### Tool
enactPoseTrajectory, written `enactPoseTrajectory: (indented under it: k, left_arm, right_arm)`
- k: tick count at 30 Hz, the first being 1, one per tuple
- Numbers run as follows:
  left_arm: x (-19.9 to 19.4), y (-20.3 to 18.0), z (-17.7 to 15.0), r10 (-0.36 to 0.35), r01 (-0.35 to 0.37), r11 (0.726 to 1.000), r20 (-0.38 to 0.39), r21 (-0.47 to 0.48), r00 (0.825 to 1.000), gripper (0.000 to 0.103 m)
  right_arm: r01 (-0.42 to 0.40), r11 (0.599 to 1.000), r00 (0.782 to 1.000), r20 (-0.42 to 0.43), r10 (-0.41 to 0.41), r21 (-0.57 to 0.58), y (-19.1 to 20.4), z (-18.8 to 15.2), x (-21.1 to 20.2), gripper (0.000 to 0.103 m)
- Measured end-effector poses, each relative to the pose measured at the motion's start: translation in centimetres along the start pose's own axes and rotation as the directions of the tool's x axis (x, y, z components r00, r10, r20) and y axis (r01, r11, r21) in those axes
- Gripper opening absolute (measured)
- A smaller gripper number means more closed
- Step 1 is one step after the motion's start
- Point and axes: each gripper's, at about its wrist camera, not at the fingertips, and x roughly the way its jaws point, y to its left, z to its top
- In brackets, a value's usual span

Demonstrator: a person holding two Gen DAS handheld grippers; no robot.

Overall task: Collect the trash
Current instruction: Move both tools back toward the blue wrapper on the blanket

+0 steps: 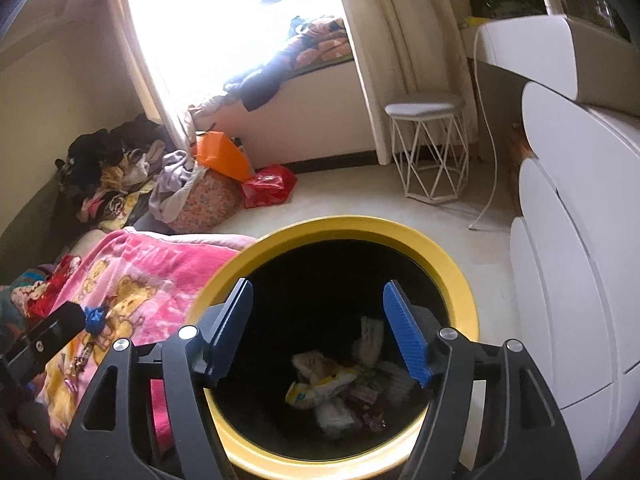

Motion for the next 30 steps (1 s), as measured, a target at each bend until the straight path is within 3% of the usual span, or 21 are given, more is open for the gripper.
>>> enactPoseTrajectory:
  k: [16,30]
  left_arm:
    - [-4.5,4.8,0.9,0.090,-0.082,0.993,0.093,-0.083,0.992,0.093]
    - [-7.6,9.9,1.1,0.184,-0.165,0.977,0.144,-0.136,0.972,0.093]
  right_arm:
    - [-0.086,0.993,0.994,0.053,0.091,-0.087,5.1,0.2,-1.9,0.074]
    - [-0.170,0.964,0.984,0.014,0.177,-0.204,11.8,-0.5,-1.2,0.075]
